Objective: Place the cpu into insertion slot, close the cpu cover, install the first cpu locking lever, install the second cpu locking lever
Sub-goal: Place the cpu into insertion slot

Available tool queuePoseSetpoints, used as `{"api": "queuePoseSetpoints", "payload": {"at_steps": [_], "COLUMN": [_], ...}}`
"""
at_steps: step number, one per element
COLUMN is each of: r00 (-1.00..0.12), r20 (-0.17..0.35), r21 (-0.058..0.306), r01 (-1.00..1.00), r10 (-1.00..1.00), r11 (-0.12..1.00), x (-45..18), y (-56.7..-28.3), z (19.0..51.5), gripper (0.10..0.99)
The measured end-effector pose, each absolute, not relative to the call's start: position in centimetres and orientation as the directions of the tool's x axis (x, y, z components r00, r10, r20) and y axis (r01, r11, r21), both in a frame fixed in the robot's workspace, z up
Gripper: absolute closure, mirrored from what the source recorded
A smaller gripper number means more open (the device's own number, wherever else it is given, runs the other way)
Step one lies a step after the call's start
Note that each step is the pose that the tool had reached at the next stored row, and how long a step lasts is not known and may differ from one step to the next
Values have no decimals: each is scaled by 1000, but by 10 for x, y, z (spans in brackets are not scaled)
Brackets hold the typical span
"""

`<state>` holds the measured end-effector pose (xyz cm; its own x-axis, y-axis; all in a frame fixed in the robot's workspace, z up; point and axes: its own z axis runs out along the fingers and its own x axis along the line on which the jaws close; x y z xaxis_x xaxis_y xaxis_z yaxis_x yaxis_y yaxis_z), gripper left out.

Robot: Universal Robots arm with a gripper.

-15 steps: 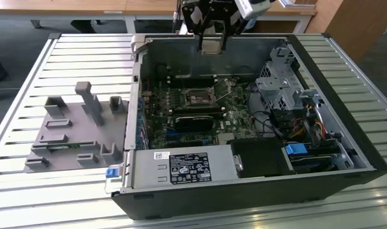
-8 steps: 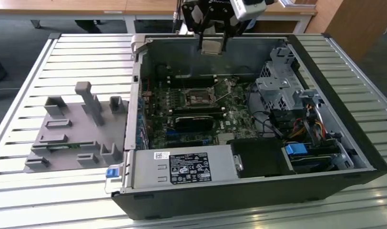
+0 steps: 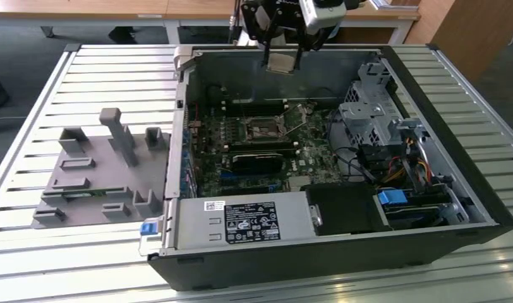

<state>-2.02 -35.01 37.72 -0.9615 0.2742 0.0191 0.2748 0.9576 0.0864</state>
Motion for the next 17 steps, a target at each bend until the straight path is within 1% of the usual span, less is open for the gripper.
{"api": "queuePoseSetpoints", "payload": {"at_steps": [17], "r00": [-888], "r20": [18], "r21": [83], "r01": [460], "r10": [460], "r11": [884], "x": [-20], "y": [-350], "z": [376], "gripper": [545]}}
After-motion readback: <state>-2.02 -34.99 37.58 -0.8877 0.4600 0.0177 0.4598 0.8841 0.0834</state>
